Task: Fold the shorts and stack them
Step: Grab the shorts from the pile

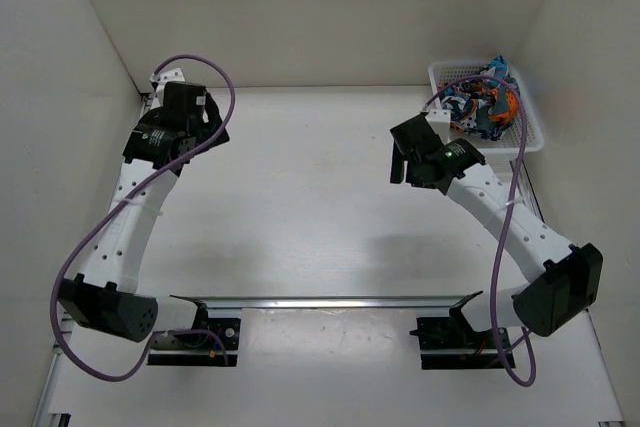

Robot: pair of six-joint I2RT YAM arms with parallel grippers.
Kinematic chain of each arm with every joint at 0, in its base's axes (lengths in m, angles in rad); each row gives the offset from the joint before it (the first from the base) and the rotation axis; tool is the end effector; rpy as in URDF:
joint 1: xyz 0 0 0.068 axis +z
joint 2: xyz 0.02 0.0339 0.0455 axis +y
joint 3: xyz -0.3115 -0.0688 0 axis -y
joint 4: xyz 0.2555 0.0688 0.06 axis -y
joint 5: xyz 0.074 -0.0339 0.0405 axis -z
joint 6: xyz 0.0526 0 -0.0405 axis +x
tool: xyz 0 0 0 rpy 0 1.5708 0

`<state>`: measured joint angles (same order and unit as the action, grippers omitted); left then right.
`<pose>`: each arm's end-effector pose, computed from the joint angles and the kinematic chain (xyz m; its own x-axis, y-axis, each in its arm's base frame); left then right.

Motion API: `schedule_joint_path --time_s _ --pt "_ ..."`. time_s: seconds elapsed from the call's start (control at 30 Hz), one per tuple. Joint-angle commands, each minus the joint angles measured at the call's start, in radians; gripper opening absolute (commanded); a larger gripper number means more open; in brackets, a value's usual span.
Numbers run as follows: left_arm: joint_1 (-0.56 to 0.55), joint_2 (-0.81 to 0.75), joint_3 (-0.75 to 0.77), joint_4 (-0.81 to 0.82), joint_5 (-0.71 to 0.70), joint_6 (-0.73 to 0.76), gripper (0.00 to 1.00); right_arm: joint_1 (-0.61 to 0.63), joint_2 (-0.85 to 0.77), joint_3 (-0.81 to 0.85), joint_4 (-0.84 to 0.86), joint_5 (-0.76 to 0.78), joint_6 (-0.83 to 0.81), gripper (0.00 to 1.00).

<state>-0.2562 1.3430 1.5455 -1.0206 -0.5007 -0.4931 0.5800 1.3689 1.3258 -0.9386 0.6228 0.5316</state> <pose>0.2676 -0.0440 0.4394 -0.5769 -0.2781 -0.7680 -0.4180 0.9083 -0.0150 0.2512 0.1279 0.3706 -0.6877 0.0417 -0.7248 0.2025 0.9697 -0.1364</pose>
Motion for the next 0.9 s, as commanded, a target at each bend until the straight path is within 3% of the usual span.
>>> schedule_joint_path --time_s 0.0,0.13,0.27,0.37,0.4,0.47,0.6,0.87 --pt "-0.006 -0.034 -0.010 0.074 0.240 0.125 1.00 -0.002 -0.060 -0.002 -0.005 0.064 0.060 1.00" --pt "-0.006 -0.091 -0.024 0.105 0.362 0.158 1.00 -0.002 -0.073 -0.013 -0.005 0.086 0.080 1.00" --pt "-0.015 -0.113 -0.024 0.105 0.427 0.185 1.00 -0.080 -0.062 -0.001 0.029 0.071 0.030 1.00" --pt "-0.015 -0.133 -0.033 0.105 0.429 0.185 1.00 -0.247 -0.053 0.010 0.130 -0.013 -0.039 1.00" --pt "-0.015 -0.143 -0.033 0.105 0.429 0.185 1.00 -0.300 -0.030 0.029 0.162 -0.144 -0.050 1.00" --pt "-0.015 -0.143 -0.033 0.105 0.398 0.174 1.00 -0.446 0.008 0.061 0.230 -0.265 -0.050 1.00" --pt "-0.025 -0.153 -0.042 0.105 0.372 0.165 1.00 -0.593 0.232 0.234 0.251 -0.376 -0.039 1.00" --pt "-0.034 -0.153 -0.042 0.114 0.306 0.154 1.00 -0.703 0.674 0.703 0.251 -0.410 -0.004 1.00"
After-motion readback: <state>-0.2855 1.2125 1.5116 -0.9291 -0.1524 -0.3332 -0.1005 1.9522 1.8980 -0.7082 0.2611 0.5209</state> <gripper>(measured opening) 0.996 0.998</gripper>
